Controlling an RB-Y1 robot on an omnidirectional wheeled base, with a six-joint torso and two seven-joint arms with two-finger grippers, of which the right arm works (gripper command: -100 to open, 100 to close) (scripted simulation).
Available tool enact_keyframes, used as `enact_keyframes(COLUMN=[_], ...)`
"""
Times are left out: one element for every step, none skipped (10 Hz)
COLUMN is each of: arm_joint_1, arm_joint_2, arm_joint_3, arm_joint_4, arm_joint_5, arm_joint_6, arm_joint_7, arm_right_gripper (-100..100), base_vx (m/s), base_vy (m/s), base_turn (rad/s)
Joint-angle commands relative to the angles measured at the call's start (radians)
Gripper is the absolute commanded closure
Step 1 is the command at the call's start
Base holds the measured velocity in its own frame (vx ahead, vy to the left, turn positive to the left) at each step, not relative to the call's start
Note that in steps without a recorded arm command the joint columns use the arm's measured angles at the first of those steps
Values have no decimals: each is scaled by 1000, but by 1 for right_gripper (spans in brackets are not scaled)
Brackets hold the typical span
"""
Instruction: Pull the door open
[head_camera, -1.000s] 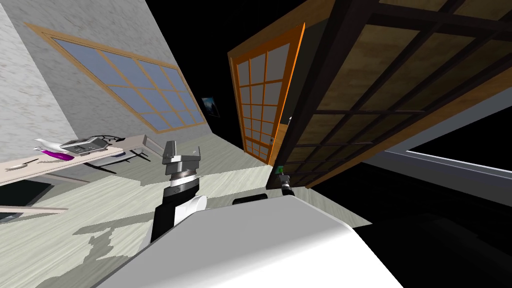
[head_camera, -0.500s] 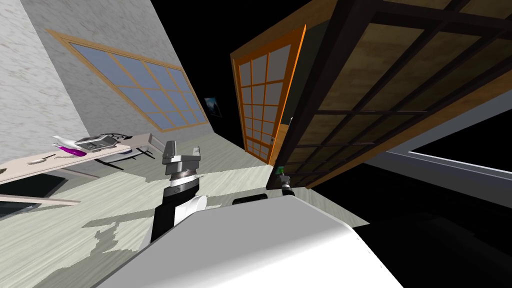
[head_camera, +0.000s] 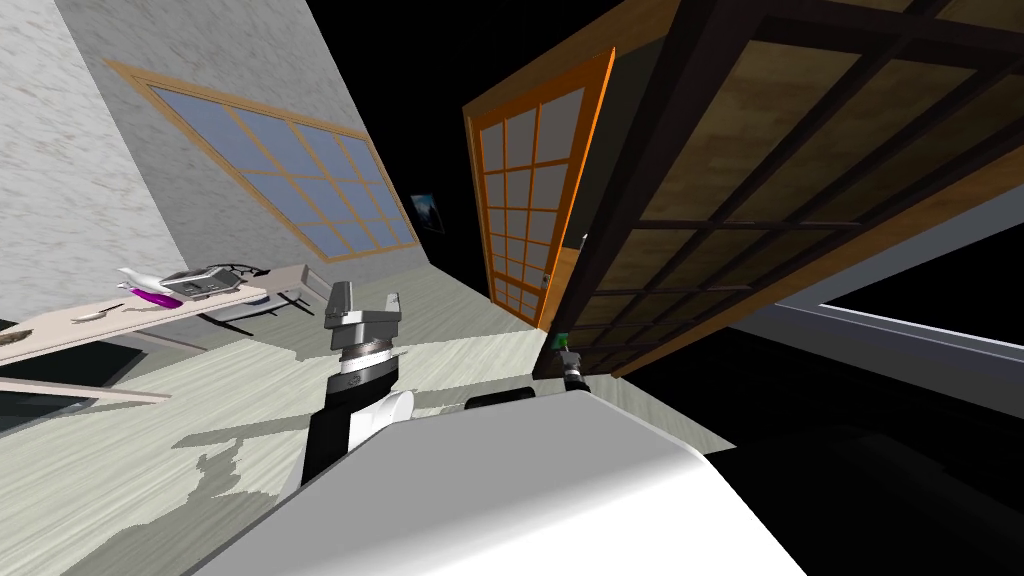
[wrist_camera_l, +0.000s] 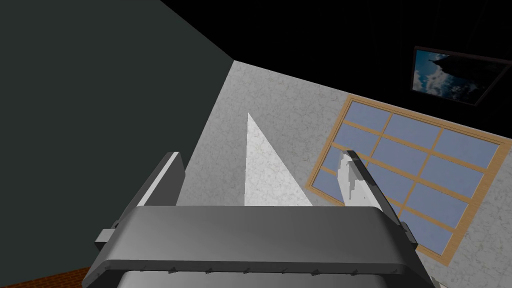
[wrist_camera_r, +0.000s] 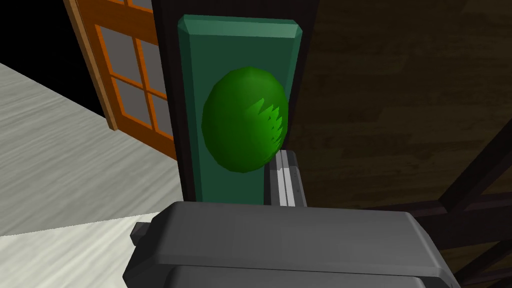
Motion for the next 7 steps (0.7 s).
enact_keyframes(arm_joint_1=[-8, -7, 21, 19, 12, 5, 1], arm_joint_2=[10, 9, -4, -17, -26, -36, -41], arm_joint_3=[18, 20, 3, -9, -16, -25, -29], arm_joint_4=[-28, -29, -40, -48, -59, -72, -79], arm_joint_5=[-7, -11, -19, -31, -38, -47, -51], arm_joint_6=[-8, -8, 17, 52, 78, 109, 124], arm_joint_7=[-35, -43, -23, -26, -26, -25, -25], arm_right_gripper=[-100, -100, -100, -100, -100, -100, -100], base_vx=[-42, -43, -10, 3, -4, -8, -8], base_vy=[-21, -16, -31, -15, 28, 53, 54], base_turn=[52, 34, -31, -76, -61, -42, -18])
